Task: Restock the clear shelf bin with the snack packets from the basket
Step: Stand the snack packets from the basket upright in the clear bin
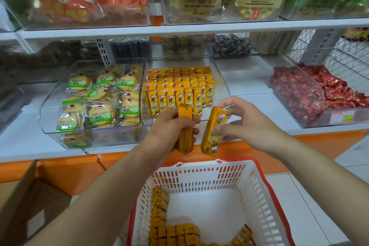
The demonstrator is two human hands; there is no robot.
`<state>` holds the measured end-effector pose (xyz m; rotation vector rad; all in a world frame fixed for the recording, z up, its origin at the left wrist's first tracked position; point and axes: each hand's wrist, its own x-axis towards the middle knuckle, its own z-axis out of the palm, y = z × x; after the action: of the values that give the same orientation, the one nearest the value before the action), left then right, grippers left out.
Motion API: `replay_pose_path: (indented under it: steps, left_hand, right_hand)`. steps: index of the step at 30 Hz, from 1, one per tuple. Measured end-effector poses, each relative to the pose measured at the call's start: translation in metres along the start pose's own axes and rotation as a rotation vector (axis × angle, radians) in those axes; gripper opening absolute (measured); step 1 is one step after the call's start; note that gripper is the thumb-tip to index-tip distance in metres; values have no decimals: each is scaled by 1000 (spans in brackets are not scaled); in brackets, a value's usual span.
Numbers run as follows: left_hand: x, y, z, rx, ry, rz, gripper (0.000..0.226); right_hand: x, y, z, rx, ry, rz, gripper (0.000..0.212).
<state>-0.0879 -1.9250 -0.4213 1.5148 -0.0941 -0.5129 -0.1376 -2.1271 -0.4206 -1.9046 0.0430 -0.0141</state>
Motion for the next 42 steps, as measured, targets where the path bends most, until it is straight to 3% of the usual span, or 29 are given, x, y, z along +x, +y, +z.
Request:
replay_pose_path:
  steps: [4, 8, 13, 27, 32, 34, 36, 39, 42]
  left_hand:
    - [3, 0, -16, 73, -17, 59, 14]
    - [5, 2, -31, 87, 8, 101, 13]
    - [8, 4, -41, 60, 50, 108, 13]
    - [20, 1, -48, 43, 45, 74, 14]
    - [15, -1, -45, -5, 31, 80, 9]
    - [13, -2, -45, -12, 28, 83, 8]
    - [12, -2, -44, 2, 32, 82, 11]
    - [11, -2, -39, 90, 39, 93, 25]
    - [7, -2, -27, 155, 22, 91, 34]
  right_hand:
    - [22, -7, -18, -220, 173, -95, 30]
    - [63, -15, -30, -536, 231, -146, 34]
    - [122, -12, -36, -915, 156, -132, 34]
    - [198, 10, -10, -1525, -76, -39, 37]
    - [190, 5, -11, -1666, -23, -98, 32]
    - [178, -2, -16, -1594, 32, -125, 43]
    - [157, -11, -22, -1365, 106, -139, 52]
    - [109, -20, -22, -923, 172, -221, 39]
    - [58, -26, -2, -391, 56, -190, 25]
